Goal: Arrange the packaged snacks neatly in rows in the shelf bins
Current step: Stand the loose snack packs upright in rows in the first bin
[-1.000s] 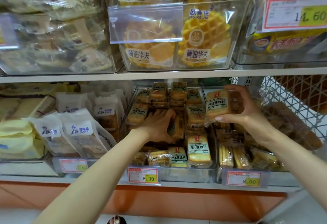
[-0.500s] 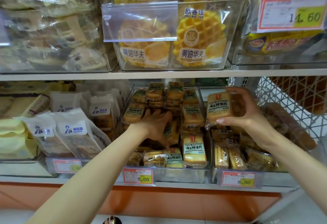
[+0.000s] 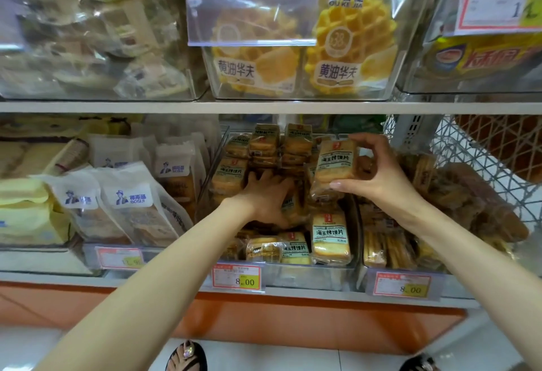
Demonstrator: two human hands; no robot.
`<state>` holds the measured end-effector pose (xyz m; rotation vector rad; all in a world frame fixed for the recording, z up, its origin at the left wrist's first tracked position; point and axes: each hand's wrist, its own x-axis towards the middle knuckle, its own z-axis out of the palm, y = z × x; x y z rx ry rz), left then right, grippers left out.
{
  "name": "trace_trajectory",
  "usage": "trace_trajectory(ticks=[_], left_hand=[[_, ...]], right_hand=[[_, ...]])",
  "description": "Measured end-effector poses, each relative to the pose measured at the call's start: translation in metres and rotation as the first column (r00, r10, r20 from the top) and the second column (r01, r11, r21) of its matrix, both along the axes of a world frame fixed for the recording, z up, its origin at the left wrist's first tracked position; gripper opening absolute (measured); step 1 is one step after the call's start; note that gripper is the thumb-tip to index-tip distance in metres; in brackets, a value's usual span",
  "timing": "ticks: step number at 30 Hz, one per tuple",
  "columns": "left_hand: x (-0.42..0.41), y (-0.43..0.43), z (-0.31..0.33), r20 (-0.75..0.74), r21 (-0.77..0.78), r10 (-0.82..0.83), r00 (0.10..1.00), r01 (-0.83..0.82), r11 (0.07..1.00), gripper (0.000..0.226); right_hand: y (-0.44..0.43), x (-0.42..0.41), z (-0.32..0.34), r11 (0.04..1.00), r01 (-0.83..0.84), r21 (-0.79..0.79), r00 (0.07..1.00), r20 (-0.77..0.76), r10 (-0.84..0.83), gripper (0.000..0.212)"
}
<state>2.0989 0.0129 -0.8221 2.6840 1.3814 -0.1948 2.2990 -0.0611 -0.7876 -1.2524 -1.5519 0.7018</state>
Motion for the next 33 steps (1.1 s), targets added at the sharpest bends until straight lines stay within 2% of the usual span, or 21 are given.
trace_trajectory(ticks=[3,5,11,13,15,17,21,22,26,27,28,29,30,31,32,33], left_hand=[[0.007,0.001,-0.002,-0.105,0.028,-0.022,0.994,0.025,0.999,0.088],[0.009,0.004,-0.001,-0.119,0.007,-0.018,0.993,0.019,1.0,0.087],[0.004,0.021,0.004,-0.123,-0.197,-0.046,0.991,0.021,0.98,0.083],[0.005,0.02,0.0,-0.115,-0.128,-0.079,0.99,0.064,0.99,0.075],[0.006,0.015,-0.008,-0.105,0.036,-0.104,0.989,0.108,0.994,0.067],[0.007,0.012,-0.015,-0.077,0.127,-0.099,0.992,0.109,0.986,0.069],[0.001,0.015,-0.008,0.076,-0.042,-0.032,0.997,0.035,0.998,0.077],[-0.001,0.016,-0.007,0.065,-0.047,-0.042,0.997,0.045,0.998,0.073],[-0.005,0.005,-0.006,-0.173,0.008,-0.142,0.975,0.146,0.989,0.054],[-0.006,0.003,-0.005,-0.15,0.018,-0.147,0.978,0.151,0.988,0.049],[-0.007,0.002,-0.002,-0.017,0.03,-0.106,0.994,0.107,0.994,0.042],[-0.008,-0.001,0.005,0.193,0.018,-0.018,0.981,0.015,1.0,0.035],[-0.008,-0.004,0.015,0.432,-0.051,0.104,0.896,-0.091,0.995,0.029],[-0.009,-0.007,0.023,0.652,-0.217,0.256,0.714,-0.148,0.965,0.028],[-0.01,-0.01,0.033,0.77,-0.44,0.425,0.476,-0.085,0.894,0.031],[-0.01,-0.014,0.04,0.762,-0.611,0.573,0.303,0.041,0.791,0.033]], right_hand=[[0.009,-0.007,0.0,0.999,0.037,0.022,0.999,0.032,-0.038,0.082],[0.013,-0.006,0.0,0.997,0.061,0.037,0.997,0.047,-0.063,0.082],[0.015,0.002,-0.008,0.996,0.075,0.045,0.997,0.027,-0.076,0.063],[0.015,0.005,-0.009,0.997,0.066,0.037,0.997,0.041,-0.068,0.063],[0.015,0.005,-0.01,0.998,0.059,0.039,0.997,0.037,-0.06,0.06],[0.015,0.005,-0.009,0.998,0.054,0.04,0.998,0.017,-0.055,0.058],[0.018,0.002,-0.008,0.996,0.073,0.045,0.995,0.062,-0.076,0.061],[0.019,0.0,-0.007,0.996,0.08,0.049,0.993,0.081,-0.084,0.062],[0.021,-0.011,-0.004,0.996,0.068,0.05,0.992,0.101,-0.073,0.062],[0.022,-0.014,-0.003,0.996,0.065,0.053,0.992,0.102,-0.07,0.063],[0.022,-0.017,-0.002,0.997,0.057,0.055,0.993,0.099,-0.062,0.063],[0.022,-0.019,-0.001,0.998,0.042,0.054,0.995,0.093,-0.047,0.063],[0.022,-0.021,0.0,0.999,0.019,0.049,0.996,0.09,-0.023,0.063],[0.022,-0.023,0.001,0.999,-0.012,0.042,0.996,0.094,0.008,0.063],[0.022,-0.025,0.001,0.998,-0.043,0.034,0.994,0.103,0.04,0.063],[0.022,-0.027,0.0,0.998,-0.066,0.024,0.991,0.121,0.063,0.063]])
